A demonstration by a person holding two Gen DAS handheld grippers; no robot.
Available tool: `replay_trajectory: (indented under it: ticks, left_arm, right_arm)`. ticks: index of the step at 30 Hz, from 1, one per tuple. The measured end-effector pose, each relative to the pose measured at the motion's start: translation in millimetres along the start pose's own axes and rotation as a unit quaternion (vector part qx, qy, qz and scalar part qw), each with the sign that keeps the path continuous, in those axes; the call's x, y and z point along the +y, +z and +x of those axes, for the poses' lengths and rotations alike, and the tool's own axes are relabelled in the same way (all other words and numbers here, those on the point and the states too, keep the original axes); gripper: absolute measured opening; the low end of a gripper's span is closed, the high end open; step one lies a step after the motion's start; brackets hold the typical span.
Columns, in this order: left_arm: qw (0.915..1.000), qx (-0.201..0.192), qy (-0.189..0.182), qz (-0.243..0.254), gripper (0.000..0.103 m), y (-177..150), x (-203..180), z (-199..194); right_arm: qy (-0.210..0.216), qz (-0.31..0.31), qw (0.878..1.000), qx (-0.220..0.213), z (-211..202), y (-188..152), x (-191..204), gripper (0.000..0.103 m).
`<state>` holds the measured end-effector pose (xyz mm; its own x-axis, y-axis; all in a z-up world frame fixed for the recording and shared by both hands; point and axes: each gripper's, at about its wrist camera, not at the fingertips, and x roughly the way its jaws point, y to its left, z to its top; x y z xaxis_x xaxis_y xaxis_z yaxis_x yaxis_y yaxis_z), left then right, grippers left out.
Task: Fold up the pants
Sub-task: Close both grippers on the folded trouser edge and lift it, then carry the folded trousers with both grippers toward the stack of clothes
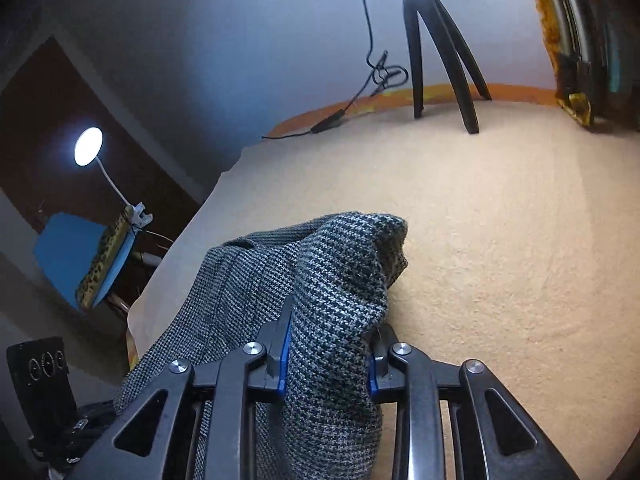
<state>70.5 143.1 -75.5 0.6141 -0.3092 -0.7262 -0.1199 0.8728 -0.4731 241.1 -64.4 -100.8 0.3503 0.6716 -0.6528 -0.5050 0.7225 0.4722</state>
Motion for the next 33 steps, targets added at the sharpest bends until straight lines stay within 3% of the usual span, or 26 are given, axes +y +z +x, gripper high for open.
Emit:
replay_trajectory:
  ticks: [6, 12, 22, 33]
  left_arm:
    - [0.9994, -0.016, -0.024, -0.017, 0.022, 5, 2, -13]
    - [0.9989, -0.034, -0.028, 0.014, 0.021, 2, -19, -27]
    - [0.9941, -0.049, -0.058, 0.077, 0.021, -2, -75, -38]
    - [0.987, -0.038, -0.092, 0.126, 0.021, -4, -135, -18]
  right_arm:
    - [0.008, -0.035, 0.999, -0.034, -27, 10, 25, 0.024]
    - [0.006, -0.055, 0.997, -0.054, -52, 12, 33, 0.024]
    - [-0.01, -0.058, 0.994, -0.096, -114, 16, 23, 0.023]
    - [-0.041, -0.043, 0.99, -0.131, -182, 7, -5, 0.024]
